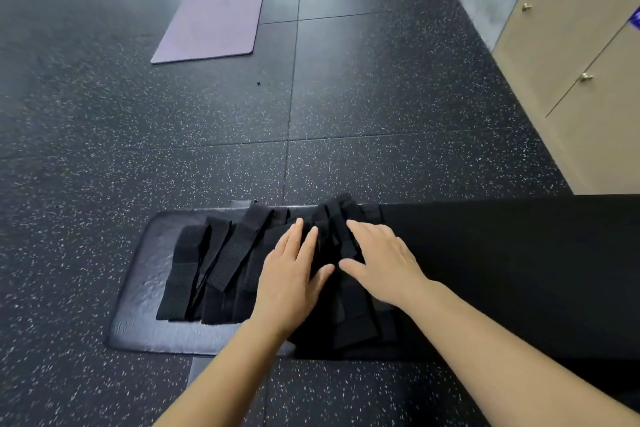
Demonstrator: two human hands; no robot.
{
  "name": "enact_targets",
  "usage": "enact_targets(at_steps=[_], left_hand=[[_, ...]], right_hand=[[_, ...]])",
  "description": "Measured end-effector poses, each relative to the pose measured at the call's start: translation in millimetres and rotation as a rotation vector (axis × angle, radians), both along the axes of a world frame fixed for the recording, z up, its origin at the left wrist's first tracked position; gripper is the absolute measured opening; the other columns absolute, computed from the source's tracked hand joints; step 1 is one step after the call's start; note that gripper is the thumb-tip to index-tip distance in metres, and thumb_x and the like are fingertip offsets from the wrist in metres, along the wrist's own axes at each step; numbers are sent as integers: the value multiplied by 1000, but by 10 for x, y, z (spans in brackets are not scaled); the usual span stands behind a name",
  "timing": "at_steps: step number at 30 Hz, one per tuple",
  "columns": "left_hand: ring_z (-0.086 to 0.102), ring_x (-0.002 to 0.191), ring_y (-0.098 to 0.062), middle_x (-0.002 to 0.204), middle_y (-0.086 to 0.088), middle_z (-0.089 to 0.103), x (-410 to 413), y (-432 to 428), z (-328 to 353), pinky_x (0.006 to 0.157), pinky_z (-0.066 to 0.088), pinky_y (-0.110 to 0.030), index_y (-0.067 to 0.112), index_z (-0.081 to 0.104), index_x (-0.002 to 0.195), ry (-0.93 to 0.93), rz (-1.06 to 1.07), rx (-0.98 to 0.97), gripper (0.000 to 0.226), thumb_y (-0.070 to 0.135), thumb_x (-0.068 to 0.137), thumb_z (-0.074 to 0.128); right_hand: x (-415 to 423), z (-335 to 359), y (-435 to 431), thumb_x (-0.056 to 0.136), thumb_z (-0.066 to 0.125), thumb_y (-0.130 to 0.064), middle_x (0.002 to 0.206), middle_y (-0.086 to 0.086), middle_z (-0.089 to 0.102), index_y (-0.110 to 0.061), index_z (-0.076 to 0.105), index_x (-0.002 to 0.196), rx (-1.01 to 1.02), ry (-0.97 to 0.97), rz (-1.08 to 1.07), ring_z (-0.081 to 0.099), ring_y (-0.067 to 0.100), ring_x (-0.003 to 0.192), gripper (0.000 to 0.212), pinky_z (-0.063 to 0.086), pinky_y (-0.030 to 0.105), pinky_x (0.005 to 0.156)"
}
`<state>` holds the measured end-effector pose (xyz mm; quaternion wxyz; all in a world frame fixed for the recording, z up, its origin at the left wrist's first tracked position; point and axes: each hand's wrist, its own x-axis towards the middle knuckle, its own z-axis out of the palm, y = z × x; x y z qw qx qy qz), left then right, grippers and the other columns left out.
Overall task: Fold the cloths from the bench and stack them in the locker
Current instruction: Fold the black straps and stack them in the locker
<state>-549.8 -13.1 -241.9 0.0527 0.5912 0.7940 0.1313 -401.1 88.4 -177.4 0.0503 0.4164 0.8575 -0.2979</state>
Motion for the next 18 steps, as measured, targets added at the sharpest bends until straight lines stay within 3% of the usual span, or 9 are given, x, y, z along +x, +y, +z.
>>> enact_targets(at_steps=[3,8,14,18], left_hand=[[50,128,-36,143,-18,50,-88,-1,9,97,49,-45,5,52,137,36,66,42,74,57,85,45],[54,124,-38,136,-21,56,-138,-86,-90,96,49,-46,-3,56,130,28,209,-62,91,72,80,43],[51,128,-37,142,-22,50,-92,-121,-199,94,49,-48,-7,50,135,-44,143,-76,106,82,83,26],[43,135,-36,148,-23,42,-65,-110,-243,102,32,-45,-7,39,141,-112,97,-34,114,87,78,27]], right_hand=[[-172,-37,58,95,54,-35,149,3,38,-17,19,152,-151,34,-90,27,24,139,69,28,38,111],[-357,-85,110,89,61,-33,147,8,38,-15,21,151,-347,96,-234,31,27,137,76,30,43,111],[-506,-114,103,80,67,-54,141,7,42,-20,28,146,-356,-9,-276,34,30,132,84,28,38,106],[-637,-93,47,74,68,-64,137,8,43,-18,30,141,-320,-84,-306,36,28,128,90,28,39,104]])
